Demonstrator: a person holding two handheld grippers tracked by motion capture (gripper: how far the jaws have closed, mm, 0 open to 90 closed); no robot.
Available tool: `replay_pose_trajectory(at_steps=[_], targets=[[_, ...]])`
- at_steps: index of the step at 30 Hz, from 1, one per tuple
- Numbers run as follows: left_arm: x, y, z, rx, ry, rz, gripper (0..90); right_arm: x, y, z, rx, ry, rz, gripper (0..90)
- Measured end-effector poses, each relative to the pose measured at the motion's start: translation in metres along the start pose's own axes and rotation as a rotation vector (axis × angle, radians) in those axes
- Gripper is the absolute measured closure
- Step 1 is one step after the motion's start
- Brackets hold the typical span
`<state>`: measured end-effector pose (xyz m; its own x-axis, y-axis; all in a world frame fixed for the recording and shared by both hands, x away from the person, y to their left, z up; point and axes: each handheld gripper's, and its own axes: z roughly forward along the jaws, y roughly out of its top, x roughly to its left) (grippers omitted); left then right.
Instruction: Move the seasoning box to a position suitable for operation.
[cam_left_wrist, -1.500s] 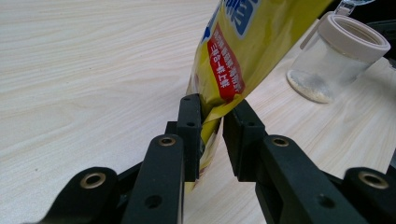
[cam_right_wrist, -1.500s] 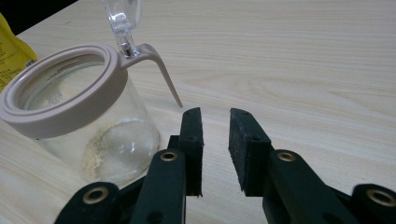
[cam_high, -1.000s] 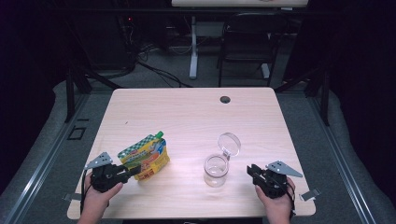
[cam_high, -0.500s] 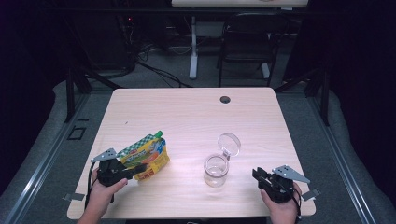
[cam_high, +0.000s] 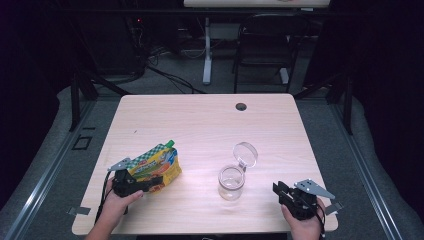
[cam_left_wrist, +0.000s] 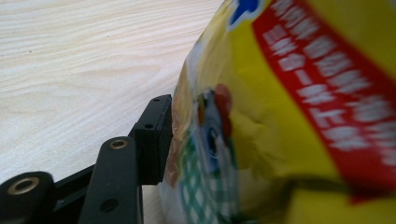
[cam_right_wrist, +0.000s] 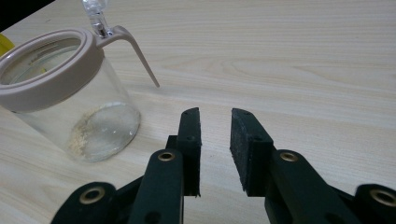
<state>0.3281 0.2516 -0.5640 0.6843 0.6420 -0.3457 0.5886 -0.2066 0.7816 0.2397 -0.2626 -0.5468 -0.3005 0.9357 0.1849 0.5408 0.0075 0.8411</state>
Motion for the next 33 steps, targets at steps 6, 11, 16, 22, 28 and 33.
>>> replay_pose_trajectory(at_steps=[6, 11, 16, 22, 28, 33], targets=[[0.003, -0.001, 0.006, 0.008, -0.001, 0.016, 46.9, 0.000, 0.000, -0.001, -0.003, 0.001, -0.001, 73.4], [0.004, -0.001, 0.007, 0.008, -0.007, 0.017, 45.5, 0.000, -0.001, -0.002, -0.002, 0.001, -0.002, 73.3], [0.005, -0.002, 0.009, -0.002, -0.007, 0.021, 44.1, 0.000, -0.001, -0.002, -0.001, 0.001, -0.003, 73.2], [0.007, -0.004, 0.010, 0.003, -0.015, 0.020, 43.0, 0.000, 0.000, -0.002, 0.005, -0.002, -0.008, 73.2], [0.007, -0.005, 0.012, -0.013, -0.013, 0.026, 42.2, 0.000, -0.001, -0.002, 0.003, 0.000, -0.007, 72.9], [0.007, -0.007, 0.014, -0.033, -0.014, 0.020, 42.6, 0.000, 0.000, -0.002, 0.001, 0.000, -0.005, 72.7]])
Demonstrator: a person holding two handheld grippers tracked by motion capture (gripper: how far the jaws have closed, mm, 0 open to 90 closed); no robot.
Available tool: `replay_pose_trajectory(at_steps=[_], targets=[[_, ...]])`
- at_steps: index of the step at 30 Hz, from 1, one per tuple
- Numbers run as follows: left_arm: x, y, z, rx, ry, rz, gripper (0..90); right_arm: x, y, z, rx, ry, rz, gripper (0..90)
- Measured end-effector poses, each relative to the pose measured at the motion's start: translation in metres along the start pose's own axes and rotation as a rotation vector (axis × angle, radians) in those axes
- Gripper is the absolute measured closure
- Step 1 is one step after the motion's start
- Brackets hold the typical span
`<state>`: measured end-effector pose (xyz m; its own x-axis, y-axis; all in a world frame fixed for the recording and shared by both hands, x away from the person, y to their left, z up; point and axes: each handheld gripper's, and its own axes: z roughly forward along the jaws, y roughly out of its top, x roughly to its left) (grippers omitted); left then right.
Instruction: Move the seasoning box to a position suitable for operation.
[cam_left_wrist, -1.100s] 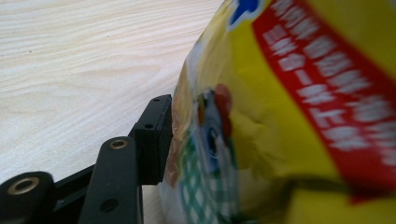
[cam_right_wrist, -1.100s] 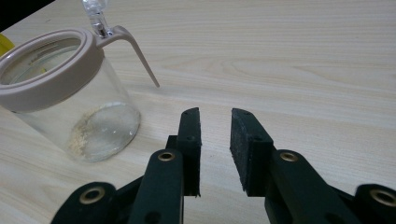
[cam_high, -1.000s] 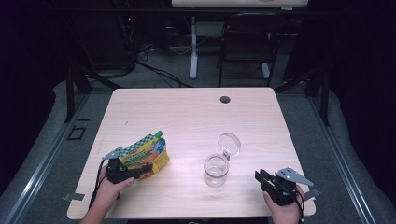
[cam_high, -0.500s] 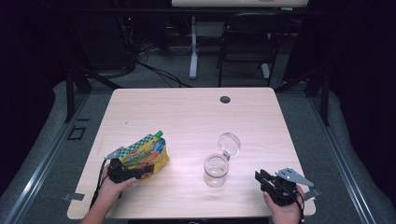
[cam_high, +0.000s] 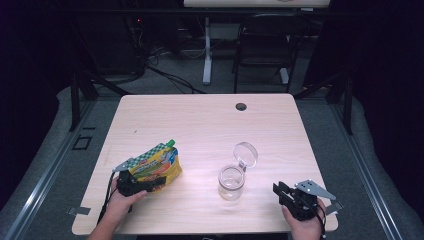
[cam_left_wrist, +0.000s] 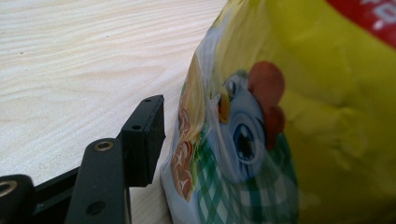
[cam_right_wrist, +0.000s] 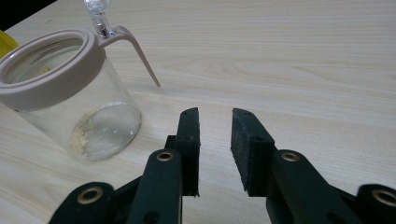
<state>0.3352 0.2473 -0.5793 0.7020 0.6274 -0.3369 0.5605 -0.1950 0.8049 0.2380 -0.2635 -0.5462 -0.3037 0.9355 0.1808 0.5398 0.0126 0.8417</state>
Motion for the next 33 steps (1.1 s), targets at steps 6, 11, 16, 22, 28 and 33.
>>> replay_pose_trajectory(at_steps=[6, 11, 16, 22, 28, 33], targets=[[0.0002, -0.0016, 0.0019, -0.012, -0.013, -0.011, 45.9, 0.0004, 0.0001, -0.0002, -0.004, 0.001, 0.001, 72.7], [0.0009, -0.0030, 0.0036, -0.028, -0.019, -0.019, 45.9, 0.0005, 0.0007, 0.0000, -0.003, 0.002, -0.004, 72.6], [0.0017, -0.0030, 0.0033, -0.019, -0.024, -0.030, 44.8, -0.0001, 0.0003, -0.0016, -0.006, -0.001, 0.001, 72.6], [0.0017, -0.0031, 0.0039, -0.022, -0.033, -0.033, 47.5, 0.0004, 0.0004, -0.0010, -0.004, -0.001, -0.002, 72.6], [0.0013, -0.0037, 0.0048, -0.029, -0.037, -0.033, 50.0, 0.0010, 0.0003, 0.0001, -0.009, 0.004, 0.002, 72.5], [0.0011, -0.0042, 0.0053, -0.038, -0.035, -0.031, 50.7, 0.0010, 0.0006, -0.0001, -0.005, 0.005, -0.004, 72.5]])
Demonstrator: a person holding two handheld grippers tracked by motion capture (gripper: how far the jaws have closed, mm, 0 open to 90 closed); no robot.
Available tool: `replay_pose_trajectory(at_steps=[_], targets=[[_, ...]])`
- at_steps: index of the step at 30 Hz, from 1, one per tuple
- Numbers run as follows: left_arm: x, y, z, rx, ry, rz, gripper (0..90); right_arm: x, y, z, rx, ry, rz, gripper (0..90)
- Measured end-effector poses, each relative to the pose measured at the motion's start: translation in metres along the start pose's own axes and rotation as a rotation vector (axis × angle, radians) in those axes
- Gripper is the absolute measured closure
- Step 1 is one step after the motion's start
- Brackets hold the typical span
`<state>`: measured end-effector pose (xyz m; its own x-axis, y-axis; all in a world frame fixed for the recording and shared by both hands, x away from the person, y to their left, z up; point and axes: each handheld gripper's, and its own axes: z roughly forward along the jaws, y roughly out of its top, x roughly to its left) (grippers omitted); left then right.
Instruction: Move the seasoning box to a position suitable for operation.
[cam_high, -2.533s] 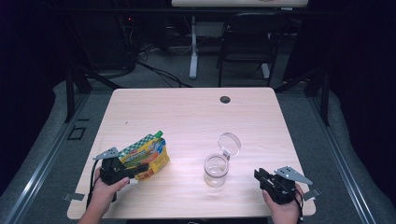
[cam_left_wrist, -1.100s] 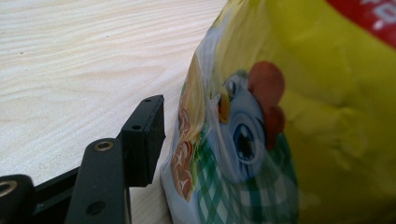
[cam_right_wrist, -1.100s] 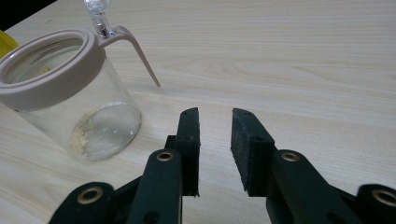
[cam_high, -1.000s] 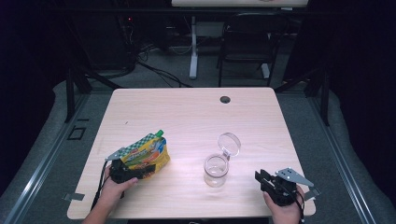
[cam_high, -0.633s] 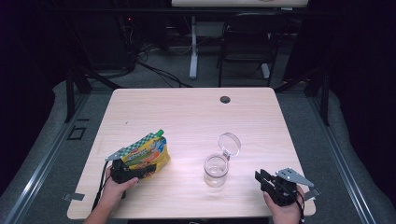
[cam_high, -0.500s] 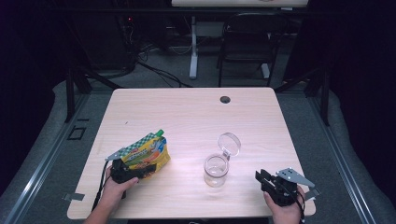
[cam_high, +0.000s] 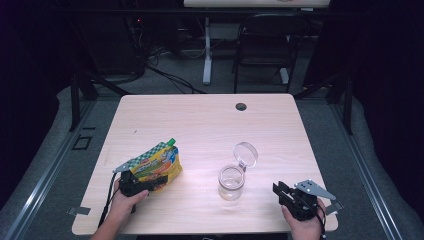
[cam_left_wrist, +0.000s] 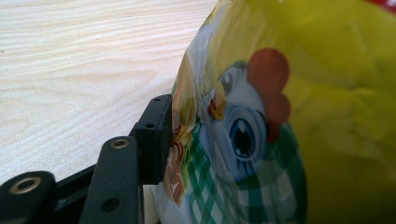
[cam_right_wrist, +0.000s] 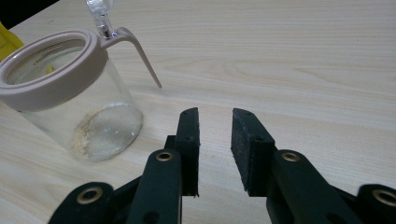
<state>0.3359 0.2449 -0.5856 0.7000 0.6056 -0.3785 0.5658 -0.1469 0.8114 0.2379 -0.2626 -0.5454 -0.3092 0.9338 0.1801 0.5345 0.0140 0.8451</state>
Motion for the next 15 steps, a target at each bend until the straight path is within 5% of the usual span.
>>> replay_pose_trajectory(at_steps=[15], targets=[[-0.0032, -0.0009, -0.0002, -0.014, 0.024, 0.059, 56.4, -0.0003, -0.0003, 0.0011, 0.008, -0.004, 0.001, 72.5]])
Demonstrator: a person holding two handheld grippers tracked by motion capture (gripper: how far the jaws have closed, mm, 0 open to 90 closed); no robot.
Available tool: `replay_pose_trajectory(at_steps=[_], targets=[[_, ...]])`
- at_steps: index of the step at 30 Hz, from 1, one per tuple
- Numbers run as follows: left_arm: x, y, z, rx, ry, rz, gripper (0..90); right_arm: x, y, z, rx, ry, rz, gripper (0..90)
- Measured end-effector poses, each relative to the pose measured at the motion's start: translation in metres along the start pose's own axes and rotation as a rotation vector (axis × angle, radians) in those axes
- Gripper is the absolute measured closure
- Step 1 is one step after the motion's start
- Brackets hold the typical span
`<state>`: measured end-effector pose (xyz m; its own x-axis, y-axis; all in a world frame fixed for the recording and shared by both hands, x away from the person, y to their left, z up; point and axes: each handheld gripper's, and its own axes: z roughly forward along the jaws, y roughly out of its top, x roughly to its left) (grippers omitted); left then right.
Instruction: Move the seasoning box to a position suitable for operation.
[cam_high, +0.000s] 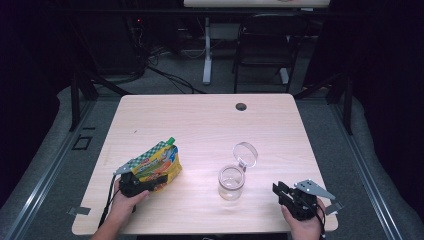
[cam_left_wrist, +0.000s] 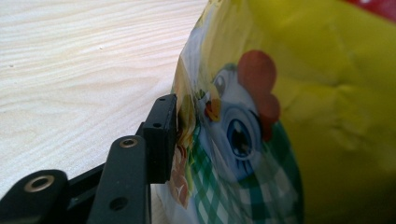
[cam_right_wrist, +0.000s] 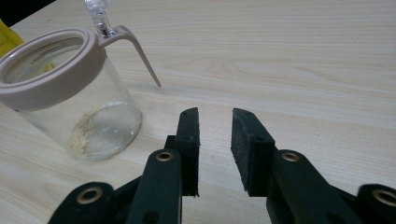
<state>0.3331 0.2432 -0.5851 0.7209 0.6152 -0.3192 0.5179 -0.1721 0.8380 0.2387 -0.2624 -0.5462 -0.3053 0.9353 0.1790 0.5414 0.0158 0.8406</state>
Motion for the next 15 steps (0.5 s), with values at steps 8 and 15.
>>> replay_pose_trajectory(at_steps=[8, 15], targets=[[-0.0045, -0.0009, 0.0008, -0.027, 0.051, 0.026, 59.8, 0.0005, 0.0003, -0.0012, -0.011, 0.003, 0.001, 72.5], [-0.0053, -0.0007, 0.0001, -0.038, 0.076, 0.018, 62.2, 0.0008, 0.0003, -0.0005, -0.015, 0.005, 0.001, 72.5]])
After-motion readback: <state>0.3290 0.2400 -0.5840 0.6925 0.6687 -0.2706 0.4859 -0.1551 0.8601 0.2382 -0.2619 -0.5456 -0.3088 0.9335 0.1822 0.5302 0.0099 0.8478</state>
